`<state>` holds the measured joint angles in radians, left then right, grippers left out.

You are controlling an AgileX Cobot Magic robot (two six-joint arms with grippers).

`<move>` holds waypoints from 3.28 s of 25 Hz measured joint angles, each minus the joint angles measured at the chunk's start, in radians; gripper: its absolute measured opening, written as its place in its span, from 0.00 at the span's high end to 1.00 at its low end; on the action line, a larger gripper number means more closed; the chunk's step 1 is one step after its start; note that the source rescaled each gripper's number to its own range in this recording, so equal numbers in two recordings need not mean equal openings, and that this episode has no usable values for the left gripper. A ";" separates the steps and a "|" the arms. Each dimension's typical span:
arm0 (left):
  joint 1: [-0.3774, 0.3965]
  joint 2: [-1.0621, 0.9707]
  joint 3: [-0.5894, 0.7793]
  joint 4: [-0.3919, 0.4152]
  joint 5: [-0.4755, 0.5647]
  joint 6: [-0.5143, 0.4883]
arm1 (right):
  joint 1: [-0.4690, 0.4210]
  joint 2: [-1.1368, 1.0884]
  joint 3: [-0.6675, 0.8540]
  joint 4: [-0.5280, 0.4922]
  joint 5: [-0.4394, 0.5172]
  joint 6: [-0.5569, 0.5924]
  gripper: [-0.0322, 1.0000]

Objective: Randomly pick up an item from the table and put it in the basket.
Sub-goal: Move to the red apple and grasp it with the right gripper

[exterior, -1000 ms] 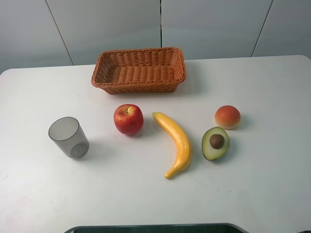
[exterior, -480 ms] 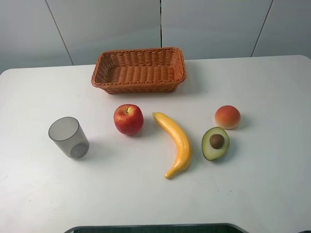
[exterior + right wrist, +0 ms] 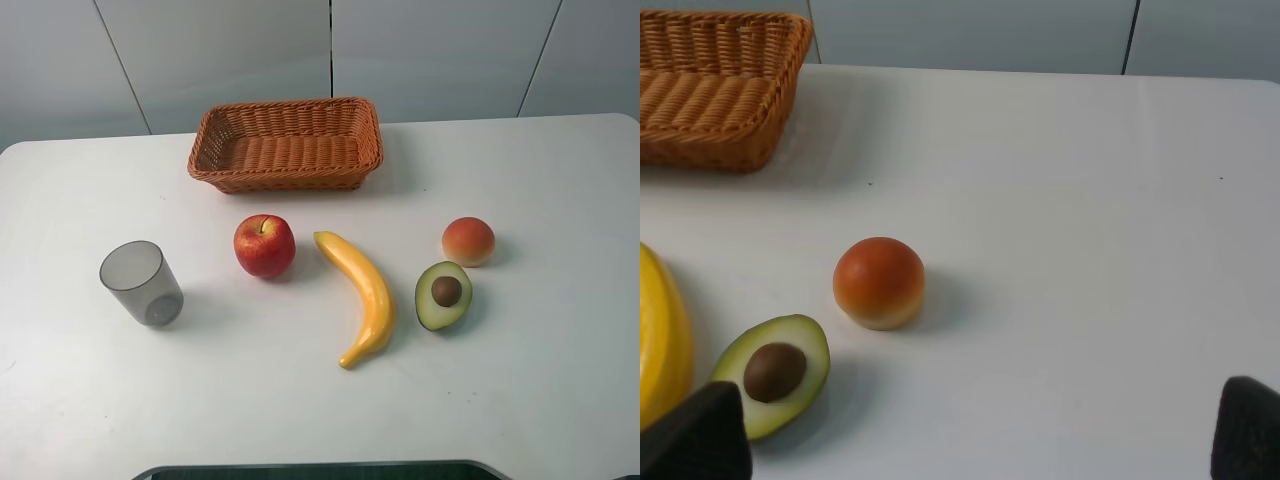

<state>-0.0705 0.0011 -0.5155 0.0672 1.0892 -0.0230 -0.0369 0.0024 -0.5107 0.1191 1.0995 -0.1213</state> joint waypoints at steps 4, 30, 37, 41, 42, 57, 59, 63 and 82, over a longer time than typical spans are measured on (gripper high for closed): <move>0.000 0.000 0.000 0.000 0.000 0.000 | 0.000 0.031 -0.018 0.001 0.036 0.000 0.00; 0.000 0.000 0.000 0.000 0.000 0.001 | 0.453 0.986 -0.231 0.098 -0.053 -0.011 0.00; 0.000 0.000 0.000 0.000 0.000 0.002 | 0.713 1.327 -0.449 0.082 -0.099 -0.039 0.00; 0.000 0.000 0.000 0.000 0.000 0.005 | 0.795 1.509 -0.579 0.079 -0.118 -0.114 0.00; 0.000 0.000 0.000 0.000 0.000 0.005 | 0.814 1.553 -0.615 0.079 -0.126 -0.137 0.00; 0.000 -0.001 0.000 0.000 0.000 0.003 | 0.900 1.987 -0.984 0.023 -0.218 -0.260 0.00; 0.000 -0.001 0.000 0.000 0.000 0.003 | 0.918 2.025 -1.015 0.023 -0.227 -0.284 0.00; 0.000 -0.001 0.000 0.000 0.000 0.003 | 0.935 2.098 -1.076 0.023 -0.230 -0.312 0.00; 0.000 -0.001 0.000 0.002 0.000 0.003 | 0.864 2.191 -1.130 -0.029 -0.223 -0.344 0.00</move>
<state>-0.0705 0.0000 -0.5155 0.0689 1.0892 -0.0202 0.8271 2.1935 -1.6404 0.0901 0.8761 -0.4652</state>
